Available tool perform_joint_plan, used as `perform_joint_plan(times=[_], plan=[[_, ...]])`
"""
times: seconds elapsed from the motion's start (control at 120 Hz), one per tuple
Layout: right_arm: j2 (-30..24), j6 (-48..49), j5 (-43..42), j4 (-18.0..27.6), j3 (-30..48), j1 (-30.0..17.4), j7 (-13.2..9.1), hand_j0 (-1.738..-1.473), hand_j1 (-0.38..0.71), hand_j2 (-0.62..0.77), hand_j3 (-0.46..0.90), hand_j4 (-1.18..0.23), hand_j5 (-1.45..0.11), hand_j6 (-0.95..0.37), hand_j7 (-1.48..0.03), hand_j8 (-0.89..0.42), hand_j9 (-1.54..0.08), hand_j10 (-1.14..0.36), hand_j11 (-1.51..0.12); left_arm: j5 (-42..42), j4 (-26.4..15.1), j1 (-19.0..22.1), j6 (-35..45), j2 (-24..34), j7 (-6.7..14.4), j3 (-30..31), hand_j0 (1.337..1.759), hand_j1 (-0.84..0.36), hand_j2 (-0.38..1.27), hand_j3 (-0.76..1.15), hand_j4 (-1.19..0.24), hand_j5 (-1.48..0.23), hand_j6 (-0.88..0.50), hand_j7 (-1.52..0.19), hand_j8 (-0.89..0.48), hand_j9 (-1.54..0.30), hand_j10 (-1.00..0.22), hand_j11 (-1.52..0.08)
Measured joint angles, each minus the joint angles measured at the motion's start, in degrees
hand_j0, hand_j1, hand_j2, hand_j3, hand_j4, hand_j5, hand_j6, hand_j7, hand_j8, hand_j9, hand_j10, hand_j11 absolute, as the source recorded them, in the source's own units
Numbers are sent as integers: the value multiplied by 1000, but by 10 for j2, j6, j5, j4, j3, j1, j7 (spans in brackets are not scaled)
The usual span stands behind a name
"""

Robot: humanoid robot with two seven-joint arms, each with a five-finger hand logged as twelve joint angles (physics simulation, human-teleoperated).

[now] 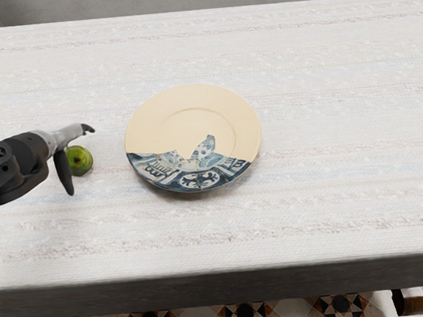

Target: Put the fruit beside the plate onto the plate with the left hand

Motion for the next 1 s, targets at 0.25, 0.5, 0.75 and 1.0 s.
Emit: perform_joint_plan(times=[0.25, 0.5, 0.75, 1.0], plan=[[0, -1, 0, 0, 0, 0, 0, -1658, -349, 0, 0, 0, 0, 0, 0, 0, 0, 0, 0, 5, -12, 0, 11, 3, 0, 1, 1658, 173, 33, 0, -154, -194, -155, -193, -155, -193, -153, -193], [0, -1, 0, 0, 0, 0, 0, -1658, -349, 0, 0, 0, 0, 0, 0, 0, 0, 0, 0, 11, -12, 1, 16, 2, 0, 5, 1658, 94, 46, 0, -220, -280, -221, -280, -221, -279, -219, -279], [0, -2, 0, 0, 0, 0, 0, -1658, -349, 0, 0, 0, 0, 0, 0, 0, 0, 0, 0, 13, -12, 1, 16, 2, 0, 14, 1658, -7, 63, 0, -304, -389, -305, -389, -305, -388, -303, -388], [0, -2, 0, 0, 0, 0, 0, -1658, -349, 0, 0, 0, 0, 0, 0, 0, 0, 0, 0, 14, -11, 1, 16, 3, 0, 24, 1658, -156, 91, 0, -438, -545, -406, -549, -400, -553, -432, -553]])
